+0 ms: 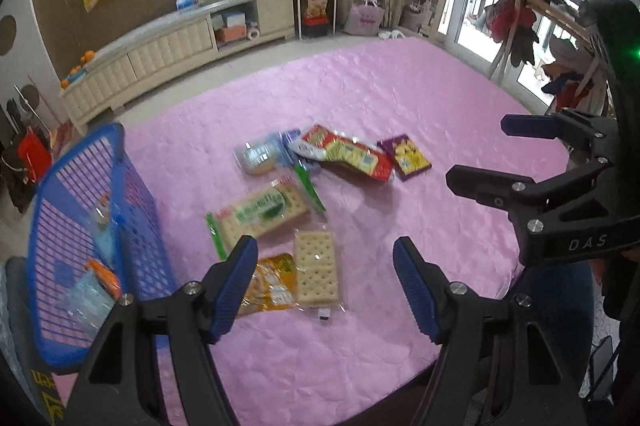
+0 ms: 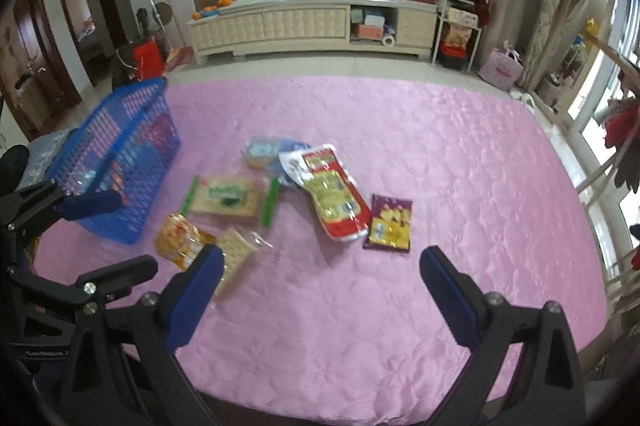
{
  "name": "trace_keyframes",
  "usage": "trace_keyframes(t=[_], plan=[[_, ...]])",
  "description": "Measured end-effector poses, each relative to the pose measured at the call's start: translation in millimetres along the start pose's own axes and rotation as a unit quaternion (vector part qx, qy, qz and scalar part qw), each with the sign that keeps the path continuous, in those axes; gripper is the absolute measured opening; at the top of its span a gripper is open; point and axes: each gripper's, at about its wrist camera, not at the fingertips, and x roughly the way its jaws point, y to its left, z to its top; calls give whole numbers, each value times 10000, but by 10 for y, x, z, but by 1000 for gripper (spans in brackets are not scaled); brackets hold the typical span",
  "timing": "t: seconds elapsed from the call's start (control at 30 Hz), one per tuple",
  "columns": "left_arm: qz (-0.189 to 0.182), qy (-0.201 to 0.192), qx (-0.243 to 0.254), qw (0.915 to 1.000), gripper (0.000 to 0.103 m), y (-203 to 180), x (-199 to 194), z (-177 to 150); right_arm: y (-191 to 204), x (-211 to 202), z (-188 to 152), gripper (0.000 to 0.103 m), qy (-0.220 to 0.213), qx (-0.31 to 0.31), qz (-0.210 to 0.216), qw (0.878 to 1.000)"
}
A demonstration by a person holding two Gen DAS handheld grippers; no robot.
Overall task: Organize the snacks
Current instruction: 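Withdraw both tools from the basket back over the snack pile, then grasp the plain cracker pack with the left tool while the right tool grasps the red spicy strip bag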
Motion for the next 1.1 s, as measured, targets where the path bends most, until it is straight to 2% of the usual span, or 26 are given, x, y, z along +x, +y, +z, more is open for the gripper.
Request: trace_keyframes(t=[0.33, 0.47, 0.57, 0.67, 0.73, 0.87, 0.93, 1.1], plan=[[-92, 601, -225, 9979, 68, 109, 562, -162, -137, 453, -317, 100, 305, 416, 49, 9987], [-131, 842, -152, 9962, 68, 102, 806, -194, -189, 538, -388, 100, 190, 526, 158, 9983], [-143, 1037, -149, 9944, 68, 95, 997, -250, -254, 584, -444, 100, 27, 541, 85, 9985], [-90, 1227, -155, 9923, 67, 102, 1173, -282, -323, 674, -506, 100, 88, 597, 51, 9982], [-130, 1318, -178, 9910, 60, 98, 1256, -297, -343, 725, -545, 100, 171, 624, 39, 9979], [65, 1260, -24, 9920, 52, 43, 1270, -316, -389, 760, -635, 100, 206, 722, -20, 9972], [71, 1263, -11, 9920, 43, -5, 1262, -321, -410, 761, -666, 100, 239, 807, 15, 9964], [110, 1280, -158, 9916, 40, -117, 1199, -338, -385, 722, -720, 100, 266, 822, -5, 9963]])
